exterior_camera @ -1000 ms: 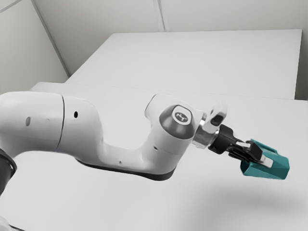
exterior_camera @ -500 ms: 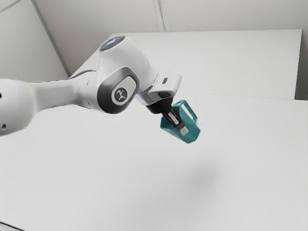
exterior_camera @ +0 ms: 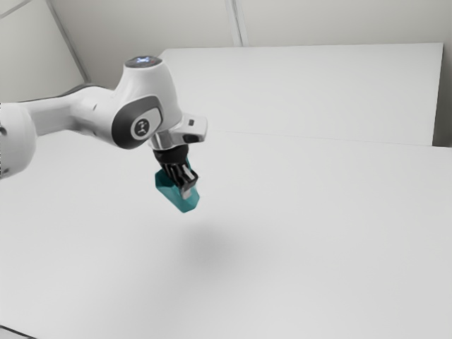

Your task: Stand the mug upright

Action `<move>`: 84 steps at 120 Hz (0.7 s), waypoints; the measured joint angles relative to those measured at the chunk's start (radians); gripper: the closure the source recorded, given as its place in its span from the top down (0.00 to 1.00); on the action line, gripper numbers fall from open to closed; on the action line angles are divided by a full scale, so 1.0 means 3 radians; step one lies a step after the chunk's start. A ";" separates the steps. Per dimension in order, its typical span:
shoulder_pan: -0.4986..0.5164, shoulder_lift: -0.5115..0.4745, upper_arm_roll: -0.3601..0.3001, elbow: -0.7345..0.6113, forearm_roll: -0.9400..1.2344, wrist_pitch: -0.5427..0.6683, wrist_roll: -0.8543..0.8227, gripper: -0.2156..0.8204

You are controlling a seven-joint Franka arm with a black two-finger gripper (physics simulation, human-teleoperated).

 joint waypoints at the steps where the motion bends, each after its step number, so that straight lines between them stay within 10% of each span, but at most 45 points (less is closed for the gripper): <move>1: 0.0013 0.0008 0.0000 0.0000 0.0003 0.0006 -0.0001 0.04; 84: 0.0245 0.0322 0.0006 -0.0247 0.0048 0.0428 0.0072 0.04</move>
